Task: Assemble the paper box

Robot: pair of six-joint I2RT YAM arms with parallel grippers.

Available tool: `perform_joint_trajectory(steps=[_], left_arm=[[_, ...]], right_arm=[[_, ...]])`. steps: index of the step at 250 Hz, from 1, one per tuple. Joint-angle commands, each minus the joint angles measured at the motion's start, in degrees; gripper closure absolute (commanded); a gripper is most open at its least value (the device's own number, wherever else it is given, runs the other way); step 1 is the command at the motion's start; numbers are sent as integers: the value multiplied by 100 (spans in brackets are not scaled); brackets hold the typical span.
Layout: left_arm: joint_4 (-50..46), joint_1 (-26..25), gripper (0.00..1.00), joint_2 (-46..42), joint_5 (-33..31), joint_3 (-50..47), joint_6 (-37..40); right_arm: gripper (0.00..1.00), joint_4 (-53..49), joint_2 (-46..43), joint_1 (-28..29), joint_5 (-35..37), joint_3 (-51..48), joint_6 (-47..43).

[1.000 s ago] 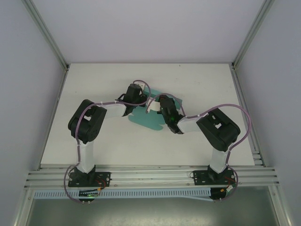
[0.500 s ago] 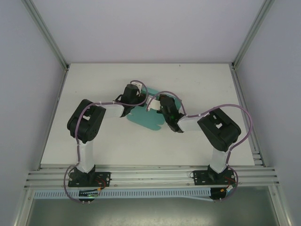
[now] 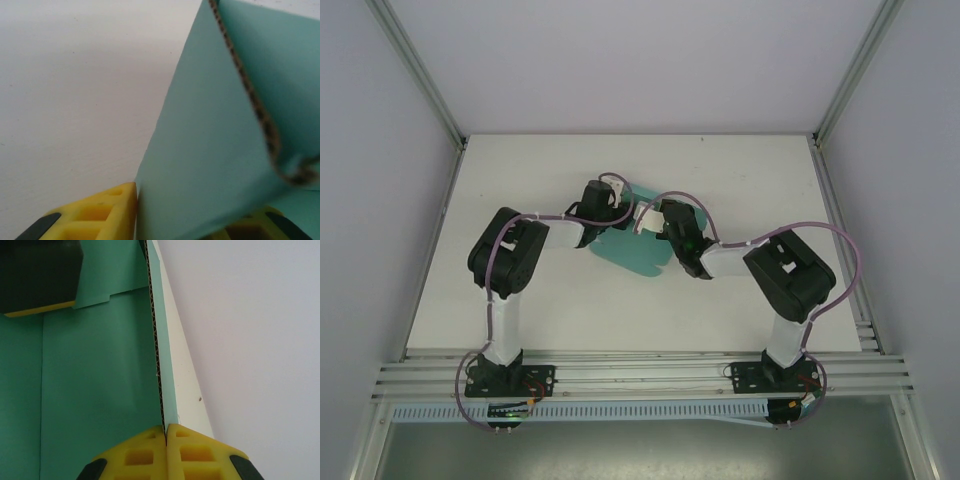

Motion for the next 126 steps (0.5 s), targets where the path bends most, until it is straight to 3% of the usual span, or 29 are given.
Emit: perform_joint_trajectory(steps=[1, 71, 88, 105, 126], left_arm=[[-132, 113, 68, 105, 381, 130, -22], [-275, 132, 64, 166, 557, 481, 160], [-424, 132, 75, 227, 615, 613, 193], [-577, 132, 79, 278, 536, 733, 159], [-630, 131, 100, 273, 580, 826, 146]], right_arm=[[100, -1087, 88, 30, -476, -73, 162], [100, -1357, 98, 27, -639, 19, 188], [100, -1414, 106, 22, -655, 38, 223], [100, -1468, 112, 16, -659, 53, 227], [100, -1564, 115, 18, -673, 80, 268]])
